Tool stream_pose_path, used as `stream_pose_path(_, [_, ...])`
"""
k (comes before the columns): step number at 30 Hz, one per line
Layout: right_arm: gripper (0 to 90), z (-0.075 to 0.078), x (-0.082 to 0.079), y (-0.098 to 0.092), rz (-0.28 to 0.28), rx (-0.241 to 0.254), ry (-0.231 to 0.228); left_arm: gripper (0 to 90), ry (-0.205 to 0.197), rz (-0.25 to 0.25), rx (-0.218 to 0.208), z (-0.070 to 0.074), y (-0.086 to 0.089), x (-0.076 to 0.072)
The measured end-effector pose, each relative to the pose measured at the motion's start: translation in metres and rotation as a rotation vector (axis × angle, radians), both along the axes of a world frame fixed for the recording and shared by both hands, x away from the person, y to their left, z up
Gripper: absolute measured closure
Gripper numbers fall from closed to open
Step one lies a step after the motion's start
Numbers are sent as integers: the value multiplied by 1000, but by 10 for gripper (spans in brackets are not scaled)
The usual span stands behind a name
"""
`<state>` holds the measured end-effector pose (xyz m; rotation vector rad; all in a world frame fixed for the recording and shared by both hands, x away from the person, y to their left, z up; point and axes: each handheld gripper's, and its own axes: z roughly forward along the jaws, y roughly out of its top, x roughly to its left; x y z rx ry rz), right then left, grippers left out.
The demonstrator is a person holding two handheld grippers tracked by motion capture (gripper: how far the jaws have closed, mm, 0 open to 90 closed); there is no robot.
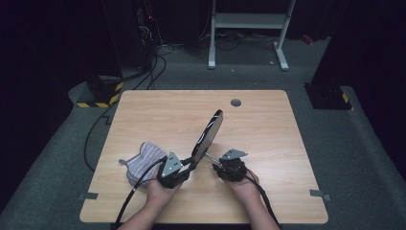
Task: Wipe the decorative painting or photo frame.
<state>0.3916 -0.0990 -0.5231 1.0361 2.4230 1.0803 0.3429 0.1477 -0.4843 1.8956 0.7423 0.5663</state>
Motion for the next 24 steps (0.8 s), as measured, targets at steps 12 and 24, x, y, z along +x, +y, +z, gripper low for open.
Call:
stream_pose_path(12, [714, 0, -13, 14, 59, -4, -5, 730, 11, 66, -8, 1, 23, 12])
stream_pose_path(24, [788, -1, -16, 18, 45, -27, -32, 661, 31, 51, -35, 0, 26, 5])
